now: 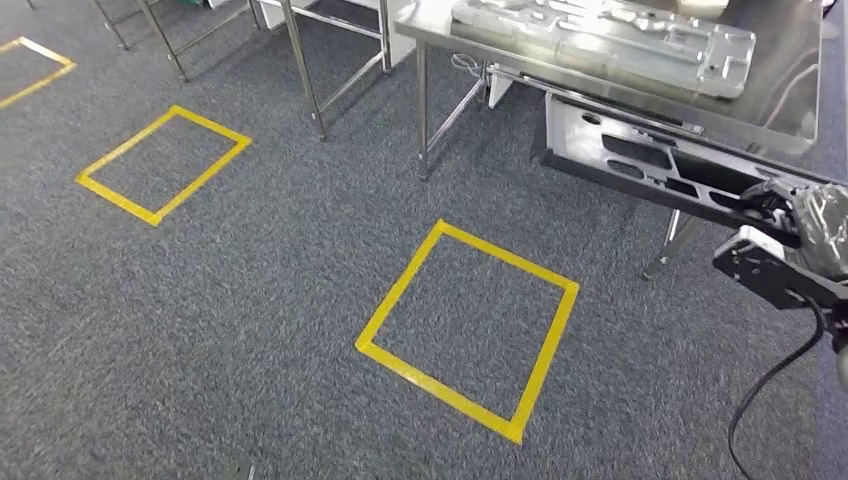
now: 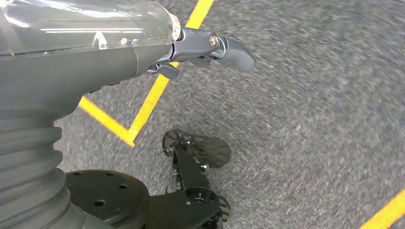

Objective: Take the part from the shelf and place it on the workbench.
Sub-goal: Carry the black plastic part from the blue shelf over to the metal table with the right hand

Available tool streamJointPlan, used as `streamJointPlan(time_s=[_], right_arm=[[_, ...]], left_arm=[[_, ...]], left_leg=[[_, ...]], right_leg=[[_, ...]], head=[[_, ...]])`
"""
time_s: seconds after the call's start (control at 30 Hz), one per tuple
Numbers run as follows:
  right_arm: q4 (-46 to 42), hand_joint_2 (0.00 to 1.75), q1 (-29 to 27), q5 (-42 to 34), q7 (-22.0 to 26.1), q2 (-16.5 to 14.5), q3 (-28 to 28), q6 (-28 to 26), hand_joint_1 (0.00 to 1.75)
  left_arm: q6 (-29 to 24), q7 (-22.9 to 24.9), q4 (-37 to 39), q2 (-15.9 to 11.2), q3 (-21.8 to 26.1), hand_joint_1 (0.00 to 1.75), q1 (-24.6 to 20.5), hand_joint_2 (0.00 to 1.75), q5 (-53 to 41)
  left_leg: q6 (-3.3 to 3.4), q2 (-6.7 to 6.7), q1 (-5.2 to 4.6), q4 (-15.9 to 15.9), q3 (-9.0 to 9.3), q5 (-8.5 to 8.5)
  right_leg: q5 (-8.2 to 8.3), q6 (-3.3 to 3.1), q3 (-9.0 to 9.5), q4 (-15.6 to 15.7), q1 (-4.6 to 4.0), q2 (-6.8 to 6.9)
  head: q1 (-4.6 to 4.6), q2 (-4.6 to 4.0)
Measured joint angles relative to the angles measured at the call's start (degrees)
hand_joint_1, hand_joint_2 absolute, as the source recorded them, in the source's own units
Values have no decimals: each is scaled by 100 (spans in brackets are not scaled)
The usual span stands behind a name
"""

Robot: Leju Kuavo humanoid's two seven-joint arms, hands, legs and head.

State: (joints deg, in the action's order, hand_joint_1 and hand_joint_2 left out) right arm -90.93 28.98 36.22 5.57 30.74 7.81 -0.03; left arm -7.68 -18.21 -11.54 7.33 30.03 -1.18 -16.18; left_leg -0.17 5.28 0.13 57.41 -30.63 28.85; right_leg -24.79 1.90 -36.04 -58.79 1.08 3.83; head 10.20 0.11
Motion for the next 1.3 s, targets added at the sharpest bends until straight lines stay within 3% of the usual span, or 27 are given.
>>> streamJointPlan(time_s=[0.07,0.13,0.2,0.23,0.27,0.3,0.33,0.4,0.43,0.5,0.6,0.67,0.73,0.8,0.83,0.87,0.9,0.97,1.0,1.07,1.1,1.17,1.23,1.3], right_arm=[[43,175,-114,107,-22,2,16,-111,175],[77,175,-182,148,-27,-4,27,-181,175],[108,175,-237,156,-31,-25,34,-252,175],[129,175,-270,154,-29,-38,37,-273,175],[152,175,-303,152,-26,-48,38,-283,175],[181,175,-326,149,-21,-57,38,-290,175],[213,175,-334,144,-13,-65,38,-297,175],[282,175,-313,119,5,-81,37,-326,175],[321,175,-287,97,16,-90,36,-343,175],[396,175,-245,44,33,-109,36,-367,175],[470,175,-197,-19,64,-124,30,-372,175],[519,175,-145,-54,81,-137,27,-371,175],[578,175,-112,-67,87,-160,31,-368,175],[643,175,-100,-68,88,-189,43,-365,175],[676,175,-82,-67,92,-204,53,-365,175],[711,175,-57,-67,102,-220,66,-367,175],[763,175,-28,-66,110,-241,83,-375,175],[884,175,47,-68,127,-292,128,-402,175],[939,175,75,-71,128,-319,148,-418,175],[991,175,158,-88,125,-354,179,-434,175],[1018,175,213,-119,126,-368,188,-434,175],[1086,175,338,-218,144,-413,209,-429,175],[1171,175,408,-298,191,-471,239,-425,175],[1266,175,449,-281,215,-528,299,-432,175]], left_arm=[[15,-2,-2,-21,-3,0,-28,175,-40],[29,0,-4,-43,-7,0,-46,175,-56],[41,8,-4,-58,-10,0,-36,175,-95],[46,13,-4,-63,-12,0,-24,175,-113],[48,18,-3,-67,-13,0,-8,175,-126],[51,23,-3,-73,-14,0,6,175,-129],[54,28,-2,-79,-15,0,15,175,-130],[62,38,-1,-108,-15,0,23,175,-133],[65,42,1,-123,-15,0,23,175,-140],[69,49,4,-148,-16,0,8,175,-157],[80,52,4,-150,-17,0,-15,175,-200],[90,53,4,-151,-18,0,-11,175,-226],[99,55,8,-150,-20,0,-8,175,-229],[106,61,14,-146,-21,0,1,175,-230],[108,65,16,-144,-21,0,5,175,-230],[108,69,17,-143,-21,0,10,175,-230],[107,74,24,-143,-21,0,17,175,-229],[102,87,35,-144,-20,0,17,175,-227],[98,95,40,-144,-20,0,7,175,-226],[91,105,40,-143,-19,0,-28,175,-224],[90,105,39,-142,-19,0,-42,175,-221],[90,106,40,-136,-19,0,-62,175,-218],[90,111,42,-126,-20,0,-62,175,-213],[89,116,42,-123,-16,0,-34,175,-211]], left_leg=[[-76,39,11,7,93,70],[-130,-160,35,327,-16,210],[-144,-394,48,1106,-481,444],[-140,-437,49,1497,-761,517],[-129,-455,46,1738,-986,486],[-106,-462,41,1756,-1113,324],[-66,-466,25,1532,-1129,41],[62,-487,-30,801,-976,-545],[133,-499,-65,519,-878,-694],[234,-509,-112,281,-733,-631],[290,-506,-86,-72,-455,-524],[303,-519,-53,-246,-229,-485],[297,-538,-38,-314,-40,-385],[266,-559,-15,-330,162,-235],[242,-565,1,-328,275,-146],[210,-567,16,-323,393,-48],[175,-566,22,-305,500,55],[88,-561,24,-281,634,250],[44,-552,22,-272,684,313],[-29,-530,36,-208,729,344],[-54,-528,47,-42,693,309],[-93,-527,66,613,350,331],[-118,-528,70,1348,-186,607],[-106,-527,63,1593,-603,925]], right_leg=[[-47,-102,50,11,4,-115],[-99,-182,133,30,26,-198],[-178,-243,224,33,19,-264],[-225,-264,280,33,4,-301],[-282,-274,347,32,-13,-342],[-346,-279,429,33,-28,-381],[-416,-280,524,34,-42,-418],[-561,-265,707,49,-59,-470],[-615,-238,771,65,-62,-495],[-650,-164,837,115,-44,-525],[-508,-56,795,-69,-25,-503],[-512,-19,459,-606,-5,-465],[-783,24,-17,-1168,18,-453],[-1042,94,-324,-1261,53,-441],[-998,131,-382,-1085,77,-426],[-748,168,-392,-780,107,-397],[-309,196,-398,-415,134,-346],[335,147,-389,35,125,-274],[438,87,-391,92,106,-268],[307,-48,-328,51,80,-317],[240,-103,-262,56,86,-326],[98,-190,-84,72,82,-349],[-63,-232,101,78,62,-367],[-234,-245,310,80,41,-375]], head=[[1,0],[2,1],[3,1],[3,0],[2,1],[3,1],[3,1],[-1,0],[-4,0],[-10,0],[-10,1],[-11,1],[-11,1],[-12,1],[-12,1],[-12,1],[-12,0],[-12,1],[-13,0],[-13,2],[-14,2],[-8,2],[-6,1],[-6,1]])
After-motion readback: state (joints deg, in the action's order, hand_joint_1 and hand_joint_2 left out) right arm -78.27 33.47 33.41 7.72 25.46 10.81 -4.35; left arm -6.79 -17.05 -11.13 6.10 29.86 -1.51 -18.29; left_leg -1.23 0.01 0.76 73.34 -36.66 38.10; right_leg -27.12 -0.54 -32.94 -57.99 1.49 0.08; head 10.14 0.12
